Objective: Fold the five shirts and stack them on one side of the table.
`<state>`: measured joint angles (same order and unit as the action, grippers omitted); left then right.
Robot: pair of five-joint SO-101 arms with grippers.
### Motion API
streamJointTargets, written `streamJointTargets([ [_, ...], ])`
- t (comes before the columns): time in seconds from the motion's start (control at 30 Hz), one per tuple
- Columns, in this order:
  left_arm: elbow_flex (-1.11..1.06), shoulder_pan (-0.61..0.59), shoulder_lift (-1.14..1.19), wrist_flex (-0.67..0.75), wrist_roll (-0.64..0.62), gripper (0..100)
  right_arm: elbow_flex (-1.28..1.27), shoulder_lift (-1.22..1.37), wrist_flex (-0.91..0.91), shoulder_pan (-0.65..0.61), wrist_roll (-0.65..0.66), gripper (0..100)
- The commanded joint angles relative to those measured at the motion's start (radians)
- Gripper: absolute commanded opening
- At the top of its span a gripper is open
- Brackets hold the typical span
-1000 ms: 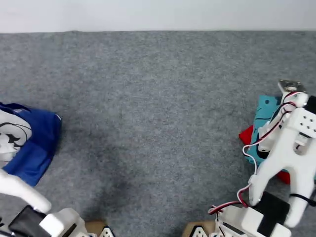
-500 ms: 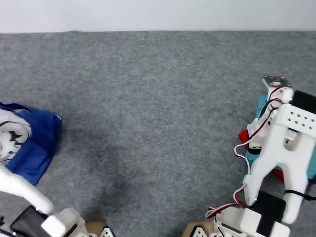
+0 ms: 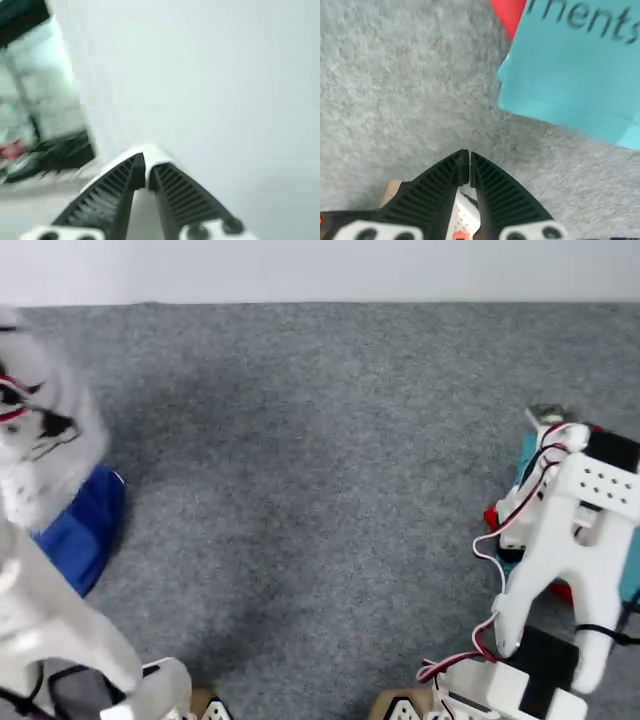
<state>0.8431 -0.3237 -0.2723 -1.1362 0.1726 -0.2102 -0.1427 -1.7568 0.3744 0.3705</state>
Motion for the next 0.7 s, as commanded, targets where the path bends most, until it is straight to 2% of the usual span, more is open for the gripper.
streamJointTargets([
  [0.0, 0.030, 0.226, -0.028, 0.060, 0.028, 0, -0.040, -0.053, -0.042, -0.005, -0.008, 0.9],
  [0.1, -0.048, 0.381, -0.028, 0.002, 0.084, 0, -0.051, -0.065, -0.041, -0.005, -0.008, 0.9],
  [0.2, -0.177, 0.485, -0.029, -0.106, 0.104, 0, -0.049, -0.117, -0.038, -0.015, -0.008, 0.9],
  [0.33, -0.423, 0.512, -0.029, -0.186, 0.103, 0, -0.052, -0.166, -0.038, -0.058, -0.008, 0.9],
  [0.53, -0.785, 0.301, -0.029, -0.183, 0.098, 1, -0.052, -0.189, -0.038, -0.153, -0.009, 0.9],
  [0.6, -0.865, 0.221, -0.029, -0.178, 0.103, 6, -0.052, -0.186, -0.038, -0.197, -0.009, 0.9],
  [0.67, -0.932, 0.147, -0.029, -0.166, 0.103, 15, -0.051, -0.185, -0.036, -0.251, -0.009, 0.9],
])
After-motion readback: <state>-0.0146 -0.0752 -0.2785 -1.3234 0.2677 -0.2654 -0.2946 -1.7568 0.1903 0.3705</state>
